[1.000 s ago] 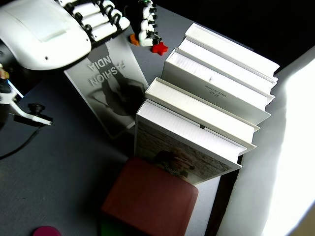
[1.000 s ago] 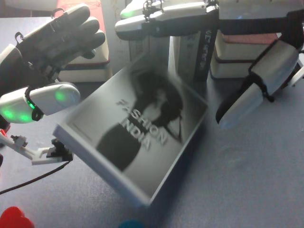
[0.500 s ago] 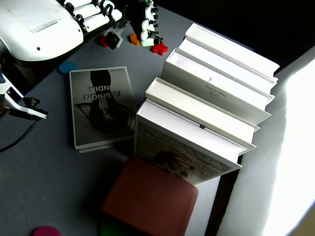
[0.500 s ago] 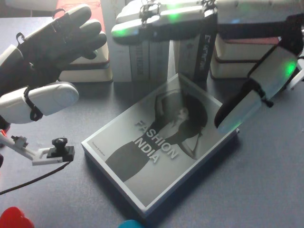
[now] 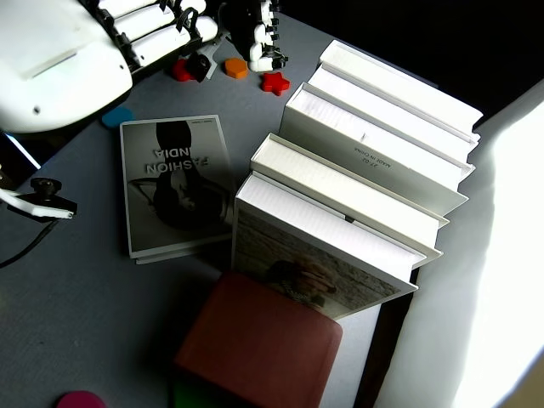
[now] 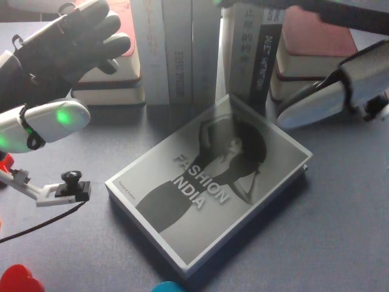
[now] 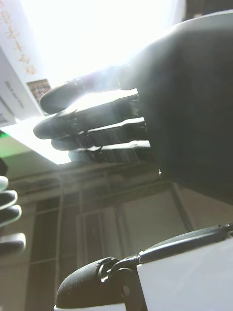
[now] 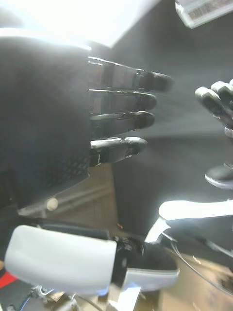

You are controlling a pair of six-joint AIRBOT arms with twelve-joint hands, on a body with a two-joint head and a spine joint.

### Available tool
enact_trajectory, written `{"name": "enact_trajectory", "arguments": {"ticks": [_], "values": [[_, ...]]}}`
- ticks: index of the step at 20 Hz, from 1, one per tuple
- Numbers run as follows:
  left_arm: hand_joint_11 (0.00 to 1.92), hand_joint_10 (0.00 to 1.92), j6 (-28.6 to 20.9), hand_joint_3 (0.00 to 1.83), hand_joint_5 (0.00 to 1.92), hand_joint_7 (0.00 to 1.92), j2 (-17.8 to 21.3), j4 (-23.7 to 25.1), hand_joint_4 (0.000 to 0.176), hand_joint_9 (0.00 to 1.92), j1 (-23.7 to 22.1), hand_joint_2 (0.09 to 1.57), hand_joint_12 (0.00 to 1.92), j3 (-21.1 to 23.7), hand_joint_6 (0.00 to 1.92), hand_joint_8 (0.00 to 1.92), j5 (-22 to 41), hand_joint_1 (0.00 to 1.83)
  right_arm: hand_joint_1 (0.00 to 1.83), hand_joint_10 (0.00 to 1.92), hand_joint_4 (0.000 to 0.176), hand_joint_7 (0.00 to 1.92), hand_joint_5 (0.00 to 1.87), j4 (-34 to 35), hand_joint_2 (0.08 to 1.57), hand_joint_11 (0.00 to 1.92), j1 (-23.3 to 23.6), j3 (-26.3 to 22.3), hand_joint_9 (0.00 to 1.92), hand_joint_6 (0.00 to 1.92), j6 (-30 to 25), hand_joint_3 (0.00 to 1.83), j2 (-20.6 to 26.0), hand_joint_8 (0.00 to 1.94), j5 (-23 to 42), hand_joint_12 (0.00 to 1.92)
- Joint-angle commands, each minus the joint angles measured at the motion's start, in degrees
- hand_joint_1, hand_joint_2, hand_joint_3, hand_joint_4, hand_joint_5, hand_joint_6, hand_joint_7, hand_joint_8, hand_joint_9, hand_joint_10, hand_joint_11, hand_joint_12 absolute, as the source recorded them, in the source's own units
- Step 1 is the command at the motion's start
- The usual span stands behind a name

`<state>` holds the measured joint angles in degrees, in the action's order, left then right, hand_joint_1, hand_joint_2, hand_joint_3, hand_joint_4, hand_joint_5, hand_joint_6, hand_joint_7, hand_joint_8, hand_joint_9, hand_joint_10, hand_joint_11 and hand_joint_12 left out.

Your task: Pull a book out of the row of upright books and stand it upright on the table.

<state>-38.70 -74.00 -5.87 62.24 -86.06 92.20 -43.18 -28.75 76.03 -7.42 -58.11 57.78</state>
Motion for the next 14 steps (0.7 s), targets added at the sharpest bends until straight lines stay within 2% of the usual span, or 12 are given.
{"name": "enact_trajectory", "arguments": {"ticks": [1,2,3,4,5,7,8,10,11,12,13,14], "values": [[0.14,0.02,-0.7,0.00,0.41,0.41,0.5,-1.6,0.000,0.59,-0.7,0.83,1.58,-0.4,0.00,0.00,6.5,0.91,0.63,0.00,0.061,0.00,0.00,9.2,0.94,0.00,-1.2,-0.3,0.00,0.00,2.2,0.00,0.7,0.00,7.3,0.95],[0.09,0.01,-0.7,0.00,0.42,0.39,0.8,-2.0,0.000,0.56,-0.7,0.83,1.63,-0.3,0.00,0.00,7.0,0.89,0.66,0.00,0.089,0.00,0.00,15.0,0.92,0.00,-4.3,-1.1,0.00,0.00,5.2,0.00,1.8,0.00,10.1,0.84],[0.09,0.01,-0.7,0.00,0.43,0.46,1.0,-2.2,0.023,0.57,-0.6,0.82,1.64,-0.1,0.01,0.03,7.1,0.89,0.66,0.00,0.145,0.00,0.00,19.9,0.88,0.00,-7.3,-2.4,0.00,0.00,8.5,0.00,2.9,0.00,12.6,0.82],[0.09,0.01,-0.7,0.00,0.44,0.49,1.1,-2.3,0.031,0.58,-0.6,0.80,1.65,0.0,0.01,0.04,7.1,0.91,0.68,0.00,0.170,0.00,0.00,25.1,0.89,0.00,-10.5,-3.8,0.00,0.00,12.1,0.00,4.1,0.00,15.6,0.81],[0.12,0.01,-0.7,0.00,0.44,0.50,1.1,-2.3,0.025,0.58,-0.7,0.80,1.64,0.0,0.01,0.03,7.1,0.90,0.69,0.00,0.173,0.00,0.00,30.3,0.90,0.00,-13.9,-5.1,0.00,0.00,14.8,0.00,5.2,0.00,19.5,0.81],[0.13,0.01,-0.7,0.00,0.42,0.41,0.9,-2.5,0.008,0.57,-0.7,0.81,1.63,0.0,0.00,0.00,7.1,0.88,0.70,0.00,0.176,0.00,0.00,37.7,0.89,0.00,-19.1,-6.6,0.00,0.00,17.2,0.00,5.8,0.00,26.2,0.88],[0.11,0.01,-0.7,0.00,0.42,0.41,0.9,-2.6,0.000,0.57,-0.7,0.81,1.62,0.0,0.00,0.00,7.2,0.90,0.69,0.00,0.171,0.00,0.00,41.7,0.90,0.00,-22.2,-7.1,0.00,0.00,17.9,0.00,5.8,0.00,30.1,0.88],[0.11,0.01,-0.7,0.00,0.42,0.41,0.8,-2.7,0.000,0.57,-0.9,0.81,1.62,0.0,0.00,0.00,7.2,0.90,0.69,0.00,0.171,0.00,0.00,44.5,0.90,0.00,-24.9,-7.5,0.00,0.00,18.0,0.00,5.3,0.00,32.7,0.88],[0.12,0.01,-0.7,0.00,0.42,0.43,0.8,-2.7,0.032,0.56,-0.9,0.80,1.60,0.0,0.00,0.01,7.2,0.88,0.67,0.00,0.168,0.00,0.00,44.6,0.88,0.00,-25.0,-7.5,0.00,0.00,18.0,0.00,5.1,0.00,32.7,0.88],[0.16,0.01,-0.7,0.00,0.43,0.45,0.8,-2.7,0.047,0.57,-0.9,0.79,1.59,0.0,0.00,0.01,7.2,0.87,0.64,0.00,0.167,0.00,0.00,44.7,0.89,0.00,-25.0,-7.5,0.00,0.00,18.0,0.00,4.8,0.00,32.7,1.00],[0.19,0.01,-0.7,0.00,0.44,0.47,0.8,-2.7,0.047,0.58,-0.9,0.78,1.57,0.0,0.00,0.01,7.2,0.87,0.64,0.00,0.171,0.00,0.00,44.7,0.88,0.00,-25.0,-7.5,0.00,0.00,18.0,0.00,4.5,0.00,32.8,1.16],[0.18,0.02,-0.7,0.00,0.43,0.49,0.7,-2.7,0.050,0.59,-0.9,0.78,1.57,-0.1,0.00,0.01,7.2,0.86,0.65,0.01,0.163,0.00,0.02,44.7,0.89,0.00,-25.0,-7.5,0.02,0.01,18.0,0.00,4.4,0.00,32.8,1.19]]}}
